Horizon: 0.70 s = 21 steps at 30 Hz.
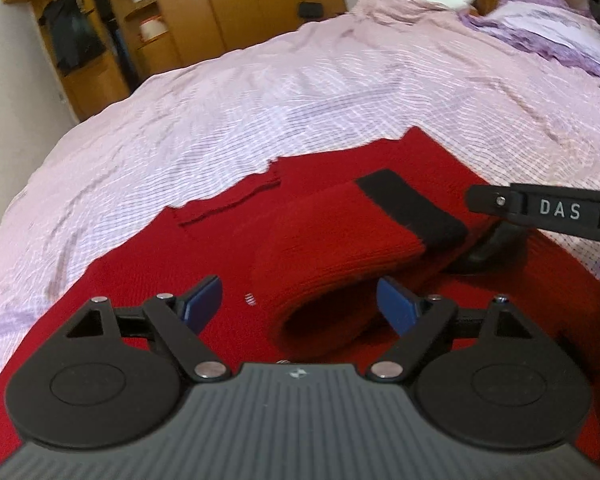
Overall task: Fold small clothes
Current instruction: 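Lift the sleeve with the right gripper, fold it across the body, release, then move the left gripper to the other sleeve's black cuff and close on it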
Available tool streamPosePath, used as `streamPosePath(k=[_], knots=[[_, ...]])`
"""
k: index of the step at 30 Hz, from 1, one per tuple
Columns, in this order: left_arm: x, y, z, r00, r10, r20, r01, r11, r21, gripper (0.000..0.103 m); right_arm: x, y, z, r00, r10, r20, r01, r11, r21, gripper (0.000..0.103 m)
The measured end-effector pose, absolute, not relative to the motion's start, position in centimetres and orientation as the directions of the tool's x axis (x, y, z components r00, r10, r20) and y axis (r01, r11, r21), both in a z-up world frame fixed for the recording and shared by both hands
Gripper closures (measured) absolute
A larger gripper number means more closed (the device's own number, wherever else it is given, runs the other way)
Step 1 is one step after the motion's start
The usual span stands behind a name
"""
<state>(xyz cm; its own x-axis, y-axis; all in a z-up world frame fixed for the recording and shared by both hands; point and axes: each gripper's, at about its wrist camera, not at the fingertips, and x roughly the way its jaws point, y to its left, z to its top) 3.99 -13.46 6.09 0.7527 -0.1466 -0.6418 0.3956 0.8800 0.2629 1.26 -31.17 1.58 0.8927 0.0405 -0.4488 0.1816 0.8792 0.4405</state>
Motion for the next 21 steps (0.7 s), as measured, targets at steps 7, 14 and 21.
streamPosePath(k=[7, 14, 21], knots=[[5.2, -15.6, 4.1, 0.768, -0.158, -0.621, 0.433, 0.842, 0.321, 0.037, 1.1, -31.5, 1.1, 0.896, 0.037, -0.443, 0.190, 0.869, 0.458, 0.055], [6.1, -12.3, 5.5, 0.794, -0.179, -0.581, 0.337, 0.925, 0.176, 0.084, 1.0, -31.5, 0.9, 0.898, 0.033, -0.439, 0.187, 0.874, 0.449, 0.055], [7.6, -5.7, 6.7, 0.802, -0.111, -0.587, 0.099, 0.994, -0.053, 0.077, 1.2, -31.1, 0.7, 0.893, 0.022, -0.450, 0.190, 0.888, 0.420, 0.055]])
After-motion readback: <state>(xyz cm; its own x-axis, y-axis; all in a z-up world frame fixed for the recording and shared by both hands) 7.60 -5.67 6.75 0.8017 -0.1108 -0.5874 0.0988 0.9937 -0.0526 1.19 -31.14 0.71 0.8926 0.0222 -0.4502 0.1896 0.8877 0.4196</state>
